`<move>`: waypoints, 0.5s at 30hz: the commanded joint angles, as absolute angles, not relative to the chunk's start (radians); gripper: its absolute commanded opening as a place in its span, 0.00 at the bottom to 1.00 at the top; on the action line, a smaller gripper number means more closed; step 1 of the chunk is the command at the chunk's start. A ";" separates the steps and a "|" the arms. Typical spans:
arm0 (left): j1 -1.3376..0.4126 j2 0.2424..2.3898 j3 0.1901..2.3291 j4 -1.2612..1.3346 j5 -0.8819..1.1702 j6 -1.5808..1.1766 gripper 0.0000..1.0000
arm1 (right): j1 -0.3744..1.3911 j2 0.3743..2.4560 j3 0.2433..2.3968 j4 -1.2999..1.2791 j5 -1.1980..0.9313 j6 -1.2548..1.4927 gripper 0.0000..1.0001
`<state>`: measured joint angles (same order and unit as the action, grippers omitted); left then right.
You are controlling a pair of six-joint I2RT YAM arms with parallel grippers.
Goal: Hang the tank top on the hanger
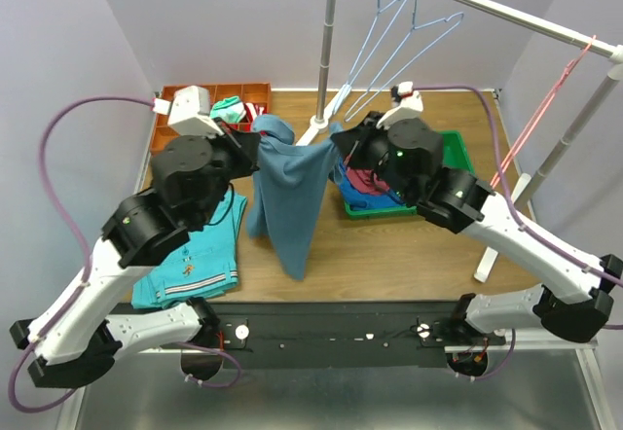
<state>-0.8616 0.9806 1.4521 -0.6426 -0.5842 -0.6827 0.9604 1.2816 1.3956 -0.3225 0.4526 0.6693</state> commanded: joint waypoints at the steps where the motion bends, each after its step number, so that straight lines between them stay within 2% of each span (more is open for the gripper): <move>1: -0.861 0.951 1.539 -0.744 -0.637 -0.660 0.00 | 0.956 1.247 1.549 -0.457 0.538 0.528 0.01; 5: -0.861 0.894 1.407 -0.764 -0.600 -0.715 0.00 | 0.957 1.183 1.502 -0.469 0.490 0.560 0.01; 7: -0.861 0.842 1.307 -0.764 -0.548 -0.774 0.00 | 0.957 1.141 1.346 -0.462 0.414 0.633 0.01; 10: -0.862 0.756 1.038 -0.729 -0.448 -0.871 0.00 | 0.959 1.040 1.024 -0.397 0.295 0.771 0.01; 11: -0.861 0.732 0.882 -0.689 -0.408 -0.896 0.00 | 0.959 1.013 0.914 -0.368 0.261 0.813 0.01; 12: -0.862 0.683 0.803 -0.660 -0.369 -0.919 0.03 | 0.962 0.955 0.812 -0.292 0.194 0.854 0.04; 13: -0.862 0.660 0.725 -0.632 -0.298 -0.945 0.12 | 0.966 0.927 0.599 -0.247 0.166 0.941 0.09; 15: -0.864 0.577 0.528 -0.530 -0.241 -1.011 0.32 | 0.983 0.888 0.438 -0.142 0.109 1.012 0.23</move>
